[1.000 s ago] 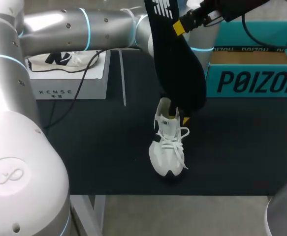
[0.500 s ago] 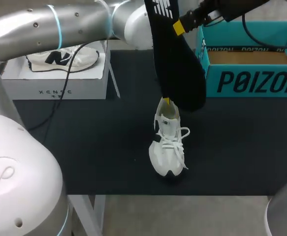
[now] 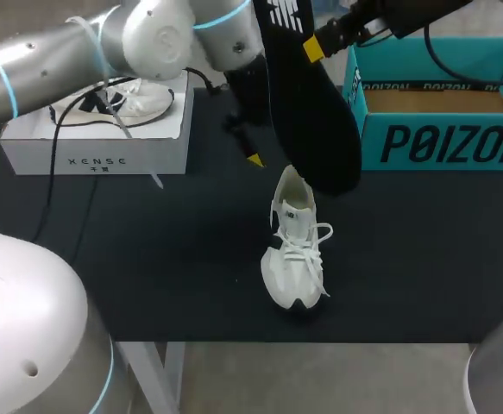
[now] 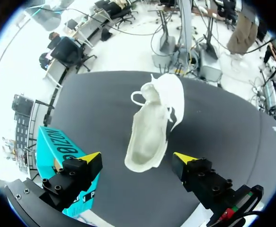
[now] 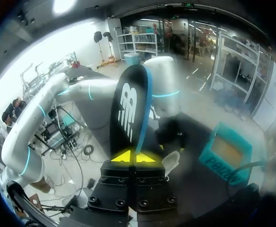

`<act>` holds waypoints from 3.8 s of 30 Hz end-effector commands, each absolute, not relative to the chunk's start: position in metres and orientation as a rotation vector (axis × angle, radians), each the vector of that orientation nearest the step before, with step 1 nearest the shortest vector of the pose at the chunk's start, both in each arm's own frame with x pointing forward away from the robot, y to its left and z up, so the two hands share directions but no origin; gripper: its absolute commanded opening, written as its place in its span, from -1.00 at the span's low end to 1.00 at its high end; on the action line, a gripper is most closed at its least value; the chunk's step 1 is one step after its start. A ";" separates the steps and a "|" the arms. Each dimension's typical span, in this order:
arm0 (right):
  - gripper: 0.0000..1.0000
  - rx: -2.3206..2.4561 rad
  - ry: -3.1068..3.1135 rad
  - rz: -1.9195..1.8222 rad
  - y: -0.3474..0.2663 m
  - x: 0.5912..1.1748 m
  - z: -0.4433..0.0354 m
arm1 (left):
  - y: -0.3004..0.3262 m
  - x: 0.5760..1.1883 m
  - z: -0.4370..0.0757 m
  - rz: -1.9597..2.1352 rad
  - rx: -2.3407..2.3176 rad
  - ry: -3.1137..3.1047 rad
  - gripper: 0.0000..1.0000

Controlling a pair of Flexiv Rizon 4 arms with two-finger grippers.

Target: Take the shoe out of the shoebox, open the shoe tongue, remove and reinsert the insole, then place the shoe into the shoebox

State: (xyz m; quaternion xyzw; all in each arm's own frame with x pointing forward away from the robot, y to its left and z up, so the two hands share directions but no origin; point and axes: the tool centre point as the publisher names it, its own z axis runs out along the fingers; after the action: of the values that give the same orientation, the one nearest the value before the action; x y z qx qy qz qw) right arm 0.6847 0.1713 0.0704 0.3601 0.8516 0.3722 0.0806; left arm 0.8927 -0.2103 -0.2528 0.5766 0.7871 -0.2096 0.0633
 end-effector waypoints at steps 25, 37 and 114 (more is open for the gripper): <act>-1.00 1.079 2.550 1.109 0.173 0.686 0.071 | -0.175 0.883 -0.258 -1.424 1.219 1.917 1.00; -1.00 1.079 2.550 1.109 0.173 0.686 0.071 | -0.216 0.858 -0.217 -1.266 1.254 1.367 1.00; -1.00 1.882 2.657 1.259 0.023 0.771 -0.088 | -0.248 0.844 -0.154 -1.203 1.281 1.144 1.00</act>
State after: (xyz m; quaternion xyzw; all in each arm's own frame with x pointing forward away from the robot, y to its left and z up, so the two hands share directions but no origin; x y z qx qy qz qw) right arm 0.7539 0.0230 -0.0616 0.5589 0.7659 0.3025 -0.0981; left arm 0.8437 -0.2467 -0.1537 0.5296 0.4726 -0.4982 0.4980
